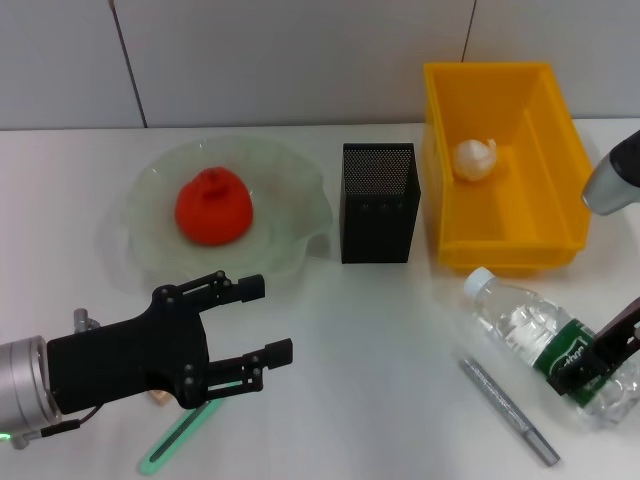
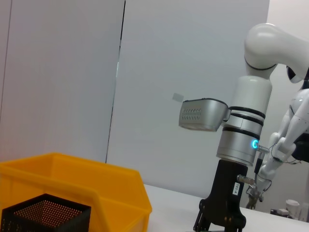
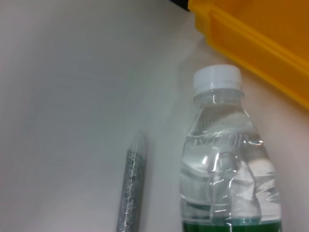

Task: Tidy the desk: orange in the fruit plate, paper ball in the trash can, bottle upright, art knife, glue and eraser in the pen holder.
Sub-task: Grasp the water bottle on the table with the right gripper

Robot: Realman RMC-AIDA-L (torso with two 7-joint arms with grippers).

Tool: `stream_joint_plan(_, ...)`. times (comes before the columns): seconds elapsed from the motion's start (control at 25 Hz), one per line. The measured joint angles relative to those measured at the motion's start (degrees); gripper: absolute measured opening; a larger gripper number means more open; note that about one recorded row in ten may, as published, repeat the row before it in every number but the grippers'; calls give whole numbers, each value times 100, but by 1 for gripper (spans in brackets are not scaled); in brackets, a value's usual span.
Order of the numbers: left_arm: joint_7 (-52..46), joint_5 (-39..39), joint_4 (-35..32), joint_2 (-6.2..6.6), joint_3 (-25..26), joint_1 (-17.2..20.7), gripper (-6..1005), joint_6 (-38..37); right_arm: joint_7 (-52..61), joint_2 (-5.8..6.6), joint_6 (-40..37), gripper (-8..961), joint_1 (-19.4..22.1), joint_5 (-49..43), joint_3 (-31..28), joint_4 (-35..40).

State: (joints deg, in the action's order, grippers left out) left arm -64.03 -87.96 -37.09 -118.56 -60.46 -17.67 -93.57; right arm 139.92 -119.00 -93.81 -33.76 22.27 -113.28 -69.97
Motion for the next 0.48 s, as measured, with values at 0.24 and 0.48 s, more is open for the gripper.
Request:
stream_joint_plan(0.24,5,7,3,0,0,9,789,-4,34,0,25,769,-10,-1,80,76)
stream_joint_plan(0.48,85,8,57,0,5,9,788,-4,193,0,130,768,-3,-18,97,113)
